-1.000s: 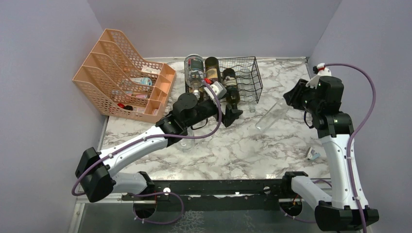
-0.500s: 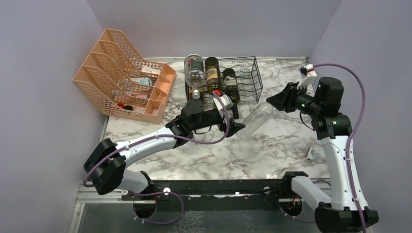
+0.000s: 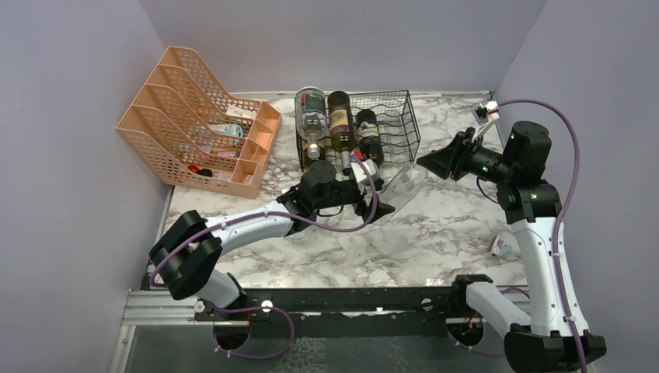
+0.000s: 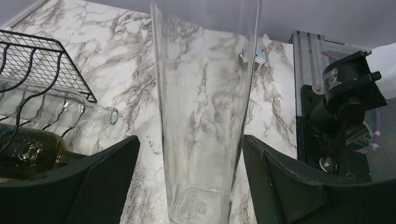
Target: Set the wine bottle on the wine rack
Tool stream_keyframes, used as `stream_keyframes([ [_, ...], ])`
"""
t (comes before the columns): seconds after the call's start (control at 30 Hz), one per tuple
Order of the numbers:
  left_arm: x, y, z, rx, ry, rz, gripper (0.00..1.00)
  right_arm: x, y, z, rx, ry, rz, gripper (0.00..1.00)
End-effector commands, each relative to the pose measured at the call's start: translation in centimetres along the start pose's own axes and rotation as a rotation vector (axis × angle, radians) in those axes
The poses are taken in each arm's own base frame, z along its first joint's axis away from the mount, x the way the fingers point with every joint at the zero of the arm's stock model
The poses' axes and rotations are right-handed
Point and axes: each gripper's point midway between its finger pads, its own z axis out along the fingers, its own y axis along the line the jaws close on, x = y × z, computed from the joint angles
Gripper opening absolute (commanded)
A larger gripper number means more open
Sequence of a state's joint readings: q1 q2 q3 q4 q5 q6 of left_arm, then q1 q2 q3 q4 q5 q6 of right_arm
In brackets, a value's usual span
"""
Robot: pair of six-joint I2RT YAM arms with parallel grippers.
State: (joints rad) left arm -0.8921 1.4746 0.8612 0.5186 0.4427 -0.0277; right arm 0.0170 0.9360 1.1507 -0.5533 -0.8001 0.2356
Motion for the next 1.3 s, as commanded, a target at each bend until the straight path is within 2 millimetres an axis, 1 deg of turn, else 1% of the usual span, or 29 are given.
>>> stream_keyframes([
  [0.0,0.0,-0.7,0.2,0.050,-0.028,0.038,0.83,-0.8,3.3,-0.4,-0.150,-0.027,-0.043,0.01],
  [0.1,0.0,-1.5,0.2,0.097,-0.033,0.046,0.82,-0.8,3.5,-0.4,-0.160,-0.027,-0.043,0.01],
  [0.17,-0.1,-1.7,0.2,0.110,-0.036,0.046,0.92,-0.8,3.8,-0.4,-0.175,-0.023,-0.043,0.01],
  [0.2,-0.1,-1.8,0.2,0.112,-0.039,0.047,0.93,-0.7,3.9,-0.4,-0.184,-0.022,-0.043,0.01],
  [0.27,-0.1,-1.8,0.2,0.113,-0.041,0.054,0.93,-0.7,4.0,-0.5,-0.186,-0.024,-0.047,0.01],
  [0.3,-0.2,-1.8,0.1,0.114,-0.044,0.059,0.90,-0.7,4.1,-0.5,-0.187,-0.023,-0.047,0.01],
  [0.33,-0.2,-1.7,0.1,0.108,-0.045,0.063,0.85,-0.6,4.0,-0.5,-0.186,-0.022,-0.046,0.01],
  [0.43,-0.4,-1.1,0.2,0.073,-0.052,0.076,0.61,-0.5,4.0,-0.4,-0.185,-0.016,-0.040,0.01],
  [0.53,-0.9,-0.8,0.1,0.063,-0.061,0.107,0.39,-0.4,4.0,-0.4,-0.177,-0.010,-0.032,0.01],
  [0.57,-1.1,-0.8,0.2,0.067,-0.066,0.126,0.28,-0.5,4.0,-0.4,-0.174,-0.010,-0.032,0.01],
  [0.6,-1.4,-0.8,0.1,0.067,-0.072,0.141,0.10,-0.5,3.9,-0.4,-0.168,-0.008,-0.029,0.03],
  [0.63,-1.6,-0.6,0.1,0.056,-0.075,0.152,0.00,-0.5,3.8,-0.5,-0.157,-0.008,-0.027,0.05],
  [0.7,-2.2,-0.1,0.2,0.034,-0.088,0.185,0.00,-0.5,3.7,-0.6,-0.146,-0.010,-0.029,0.15],
  [0.77,-2.8,0.2,0.1,0.018,-0.099,0.231,0.00,-0.5,3.7,-0.6,-0.137,-0.011,-0.031,0.35],
  [0.8,-3.2,0.4,0.1,0.008,-0.106,0.260,0.00,-0.4,3.7,-0.7,-0.130,-0.012,-0.035,0.46],
  [0.83,-3.6,0.6,0.0,0.001,-0.112,0.297,0.00,-0.4,3.6,-0.8,-0.118,-0.013,-0.040,0.61],
  [0.87,-4.0,0.8,-0.2,-0.008,-0.119,0.341,0.00,-0.4,3.4,-0.8,-0.104,-0.014,-0.043,0.73],
  [0.9,-4.4,1.0,-0.3,-0.019,-0.126,0.387,0.00,-0.4,3.1,-0.9,-0.090,-0.015,-0.059,0.78],
  [0.93,-4.8,1.4,-0.5,-0.036,-0.130,0.437,0.00,-0.6,2.9,-1.0,-0.070,-0.018,-0.070,0.81],
  [1.0,-5.8,2.1,-1.0,-0.077,-0.139,0.542,0.00,-1.0,2.3,-1.2,-0.019,-0.019,-0.088,0.83],
  [1.1,-6.6,2.2,-2.2,-0.099,-0.147,0.727,0.00,-1.6,1.6,-1.6,0.047,-0.032,-0.109,0.85],
  [1.17,-6.8,2.4,-2.9,-0.114,-0.142,0.838,0.00,-1.4,1.6,-1.6,0.044,-0.028,-0.118,0.85],
  [1.27,-7.1,2.6,-3.7,-0.130,-0.129,1.021,0.00,-0.7,2.0,-1.2,0.005,-0.001,-0.131,0.86],
])
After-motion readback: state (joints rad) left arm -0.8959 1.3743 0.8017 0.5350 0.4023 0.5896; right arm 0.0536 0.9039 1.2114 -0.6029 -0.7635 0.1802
